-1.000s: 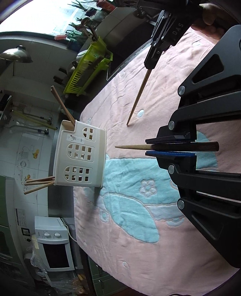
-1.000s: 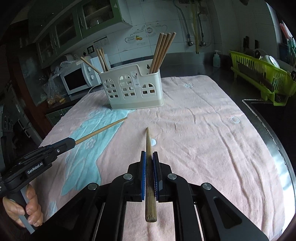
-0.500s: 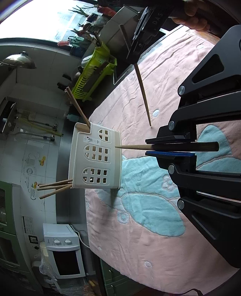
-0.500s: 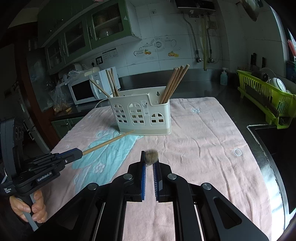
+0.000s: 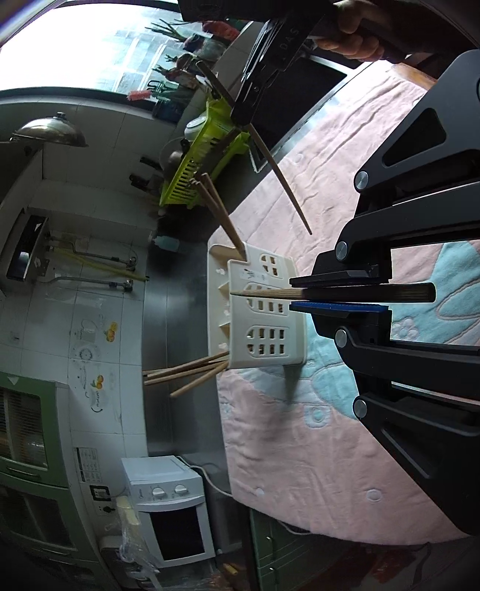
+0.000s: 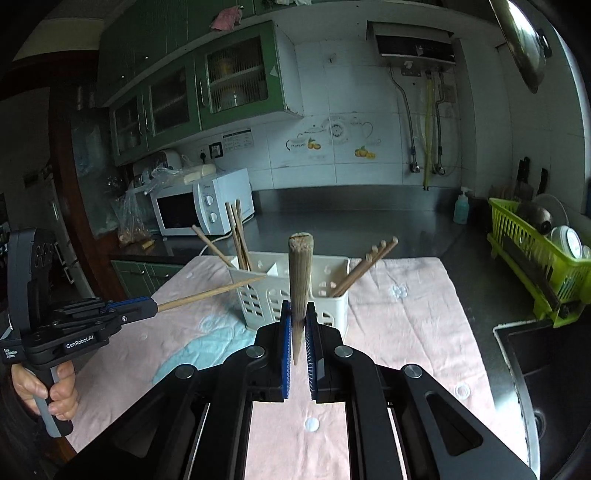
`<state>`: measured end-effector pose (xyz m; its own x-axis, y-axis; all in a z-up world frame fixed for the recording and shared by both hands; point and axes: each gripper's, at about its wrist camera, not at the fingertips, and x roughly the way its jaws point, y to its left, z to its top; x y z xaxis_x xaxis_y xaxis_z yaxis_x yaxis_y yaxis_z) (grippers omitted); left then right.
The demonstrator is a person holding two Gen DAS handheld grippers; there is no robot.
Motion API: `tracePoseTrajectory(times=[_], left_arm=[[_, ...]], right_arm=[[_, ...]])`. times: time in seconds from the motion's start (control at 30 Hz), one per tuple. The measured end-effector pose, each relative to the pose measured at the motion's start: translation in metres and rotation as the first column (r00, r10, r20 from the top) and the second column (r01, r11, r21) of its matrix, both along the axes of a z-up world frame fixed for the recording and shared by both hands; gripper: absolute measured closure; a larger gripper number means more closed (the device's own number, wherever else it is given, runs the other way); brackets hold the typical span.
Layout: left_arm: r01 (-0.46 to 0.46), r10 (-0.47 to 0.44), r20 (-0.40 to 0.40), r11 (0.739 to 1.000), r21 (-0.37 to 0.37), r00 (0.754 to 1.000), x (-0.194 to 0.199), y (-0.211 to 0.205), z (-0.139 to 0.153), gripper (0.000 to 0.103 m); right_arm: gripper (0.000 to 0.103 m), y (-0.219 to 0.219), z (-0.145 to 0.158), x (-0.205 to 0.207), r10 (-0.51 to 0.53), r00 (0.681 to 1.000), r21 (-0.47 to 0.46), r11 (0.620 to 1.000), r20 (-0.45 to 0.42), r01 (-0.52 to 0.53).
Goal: Organize utensils
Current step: 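Lift both held chopsticks and carry them above the white holder, then open the right tool over the holder, dropping its chopstick inside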
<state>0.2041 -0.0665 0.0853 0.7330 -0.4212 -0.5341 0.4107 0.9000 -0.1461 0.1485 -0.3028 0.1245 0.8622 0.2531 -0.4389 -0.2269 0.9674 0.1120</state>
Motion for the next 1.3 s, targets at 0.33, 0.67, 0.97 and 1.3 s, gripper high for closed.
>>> tracePoseTrajectory(times=[0.33, 0.67, 0.97, 1.3], left_arm=[[0.01, -0.003, -0.051, 0.992, 0.124, 0.999, 0.057, 0.0, 0.038, 0.097], [0.026, 0.005, -0.121, 0.966, 0.256, 0.993, 0.095, -0.01, 0.045, 0.097], [0.039, -0.009, -0.138, 0.976, 0.213, 0.99, 0.129, -0.025, 0.052, 0.097], [0.032, -0.01, -0.128, 0.984, 0.178, 0.992, 0.142, -0.03, 0.053, 0.094]], right_arm=[[0.096, -0.012, 0.059, 0.048, -0.014, 0.996, -0.036, 0.999, 0.089, 0.018], [0.096, -0.006, 0.056, 0.103, -0.018, 0.998, -0.085, 0.996, 0.054, 0.023], [0.096, 0.0, 0.038, 0.147, -0.022, 0.999, -0.1, 0.995, -0.041, 0.017], [0.096, 0.009, 0.01, 0.173, -0.007, 0.988, -0.111, 0.994, -0.151, -0.01]])
